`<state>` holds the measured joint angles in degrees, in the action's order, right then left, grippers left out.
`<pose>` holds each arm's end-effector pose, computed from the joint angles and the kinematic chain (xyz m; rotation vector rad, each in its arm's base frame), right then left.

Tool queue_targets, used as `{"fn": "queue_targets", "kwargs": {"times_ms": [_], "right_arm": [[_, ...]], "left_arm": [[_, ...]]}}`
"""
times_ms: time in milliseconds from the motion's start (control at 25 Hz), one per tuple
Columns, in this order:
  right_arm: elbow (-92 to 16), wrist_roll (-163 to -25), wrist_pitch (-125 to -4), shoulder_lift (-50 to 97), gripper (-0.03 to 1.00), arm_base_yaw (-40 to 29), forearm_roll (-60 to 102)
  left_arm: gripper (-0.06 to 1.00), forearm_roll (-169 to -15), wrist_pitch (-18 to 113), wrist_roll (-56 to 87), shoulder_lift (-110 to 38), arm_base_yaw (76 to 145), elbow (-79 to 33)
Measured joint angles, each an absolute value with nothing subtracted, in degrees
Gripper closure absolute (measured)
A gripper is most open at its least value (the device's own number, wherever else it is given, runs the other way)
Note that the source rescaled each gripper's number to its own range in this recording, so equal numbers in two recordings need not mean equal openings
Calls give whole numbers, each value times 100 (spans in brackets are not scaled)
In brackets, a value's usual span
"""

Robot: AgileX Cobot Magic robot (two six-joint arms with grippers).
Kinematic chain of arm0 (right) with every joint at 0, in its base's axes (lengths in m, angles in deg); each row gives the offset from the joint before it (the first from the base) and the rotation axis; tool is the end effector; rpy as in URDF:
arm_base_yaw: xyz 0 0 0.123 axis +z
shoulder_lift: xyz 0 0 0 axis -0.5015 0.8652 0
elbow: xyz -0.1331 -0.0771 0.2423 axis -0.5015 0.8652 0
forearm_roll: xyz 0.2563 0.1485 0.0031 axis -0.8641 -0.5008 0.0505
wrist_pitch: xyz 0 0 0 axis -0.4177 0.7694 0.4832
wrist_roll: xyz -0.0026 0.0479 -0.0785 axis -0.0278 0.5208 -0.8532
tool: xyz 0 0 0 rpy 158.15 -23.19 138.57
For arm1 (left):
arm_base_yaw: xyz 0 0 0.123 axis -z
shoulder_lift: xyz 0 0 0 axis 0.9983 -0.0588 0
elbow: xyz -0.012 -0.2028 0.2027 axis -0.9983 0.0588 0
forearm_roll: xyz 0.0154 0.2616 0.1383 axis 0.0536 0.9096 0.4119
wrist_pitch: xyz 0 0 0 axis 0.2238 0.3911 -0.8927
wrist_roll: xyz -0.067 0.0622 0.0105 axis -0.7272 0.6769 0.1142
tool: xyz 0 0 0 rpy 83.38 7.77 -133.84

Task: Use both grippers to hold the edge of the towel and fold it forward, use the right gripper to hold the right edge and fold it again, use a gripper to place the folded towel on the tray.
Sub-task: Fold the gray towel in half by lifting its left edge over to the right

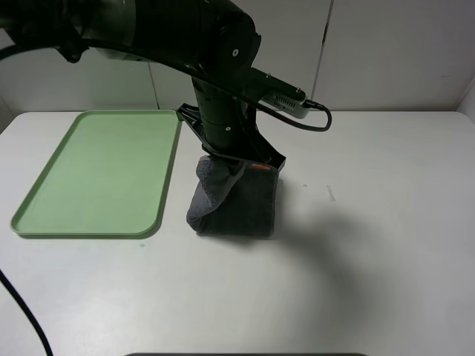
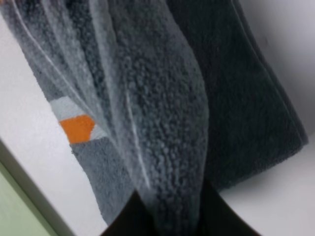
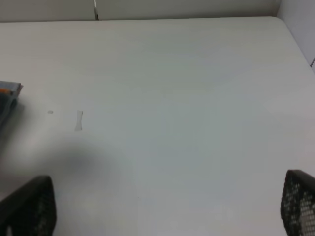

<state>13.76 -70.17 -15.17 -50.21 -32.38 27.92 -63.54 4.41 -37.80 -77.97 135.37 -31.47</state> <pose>0.0352 0.0000 0.2994 0.0561 2.0066 0.0063 0.3231 -0.3419 0.1851 0.8703 2.5761 -0.0285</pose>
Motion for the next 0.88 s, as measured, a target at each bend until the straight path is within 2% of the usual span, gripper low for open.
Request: {"fn": "queue_targets", "kwargs": {"times_ms": [80,160,400,480,600,880], "right_arm": [[1376,-7017,-1517,-5021,-3,-3238,2792],[1376,-7017,-1517,-5021,-3,-3238,2792],[1376,-7017,-1517,-5021,-3,-3238,2792],[1376,-7017,-1517,-5021,-3,-3238,2792],[1376,-7017,-1517,-5021,-3,-3238,2792],[1376,-7017,-1517,-5021,-3,-3238,2792]], "left_arm": [[82,-6354,447,-3777,-7797,13537,-3147],[73,-6354,442,-3777,-7797,13537,-3147],[21,-6359,442,-3640,-7797,13537,-3147],[10,-6359,442,-3625,-7797,13537,-3147],[4,-6359,442,-3621,-7797,13537,-3147],[1,-6359,524,-3615,-7797,13537,-3147]]}}
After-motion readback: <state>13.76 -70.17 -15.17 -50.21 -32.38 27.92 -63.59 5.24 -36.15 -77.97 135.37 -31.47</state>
